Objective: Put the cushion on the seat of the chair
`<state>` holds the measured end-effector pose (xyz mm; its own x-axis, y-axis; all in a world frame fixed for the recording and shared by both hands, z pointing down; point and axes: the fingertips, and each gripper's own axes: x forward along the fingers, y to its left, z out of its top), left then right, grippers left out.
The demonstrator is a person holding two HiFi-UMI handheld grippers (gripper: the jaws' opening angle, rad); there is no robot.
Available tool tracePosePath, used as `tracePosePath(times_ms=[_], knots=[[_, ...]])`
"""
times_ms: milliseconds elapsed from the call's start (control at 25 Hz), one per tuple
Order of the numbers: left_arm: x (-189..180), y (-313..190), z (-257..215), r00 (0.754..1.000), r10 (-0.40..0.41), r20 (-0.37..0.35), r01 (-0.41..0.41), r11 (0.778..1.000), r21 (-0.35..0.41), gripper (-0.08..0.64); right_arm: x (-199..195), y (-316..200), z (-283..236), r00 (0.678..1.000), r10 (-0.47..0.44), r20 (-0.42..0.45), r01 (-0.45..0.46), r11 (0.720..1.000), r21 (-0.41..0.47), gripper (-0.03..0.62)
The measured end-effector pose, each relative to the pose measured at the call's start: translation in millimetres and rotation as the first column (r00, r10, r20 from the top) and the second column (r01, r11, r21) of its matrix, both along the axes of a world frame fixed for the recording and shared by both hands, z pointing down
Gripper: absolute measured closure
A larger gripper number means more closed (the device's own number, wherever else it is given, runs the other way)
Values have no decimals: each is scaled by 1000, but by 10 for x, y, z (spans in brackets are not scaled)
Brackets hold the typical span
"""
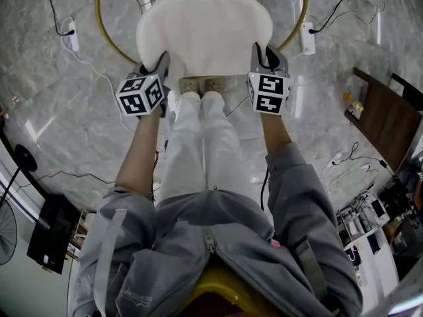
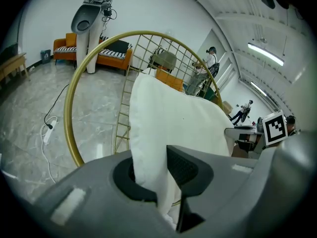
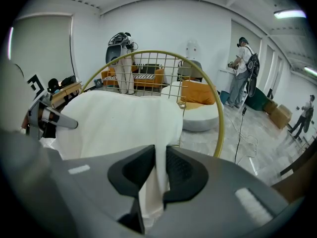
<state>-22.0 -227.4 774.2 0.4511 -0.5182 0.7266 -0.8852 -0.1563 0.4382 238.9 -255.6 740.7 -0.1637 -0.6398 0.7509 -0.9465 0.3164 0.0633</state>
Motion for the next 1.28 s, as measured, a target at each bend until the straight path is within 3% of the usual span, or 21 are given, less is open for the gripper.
tracePosePath(times_ms=[520,720,760,800,840,880,1080,1200,1280], knots=[[-40,-185,377,999,26,47,-21,994,-105,463,-7,-200,414,998,42,-47,-46,995,-90,528],[-135,-262,467,994,-13,113,28,991,-128,151,16,-228,534,994,81,-79,-91,988,-125,475],[-177,-267,466,990,-19,141,36,992,-124,110,30,-236,537,991,92,-94,-104,987,-122,431],[-211,-269,463,986,-15,166,36,992,-120,90,52,-246,532,989,105,-108,-118,986,-115,301],[-233,-269,461,983,-4,184,26,993,-118,70,71,-258,521,986,116,-118,-129,986,-109,237],[-247,-267,459,980,9,198,15,993,-118,59,83,-269,506,985,122,-123,-135,985,-103,235],[-430,-288,319,950,2,312,19,998,-61,43,80,-284,413,985,114,-128,-125,989,-78,243],[-451,-329,116,944,-23,328,21,1000,9,64,45,-280,296,988,115,-107,-121,991,-49,315],[-394,-358,-81,948,-24,317,3,998,67,230,-24,-288,143,991,101,-85,-103,995,-18,461]])
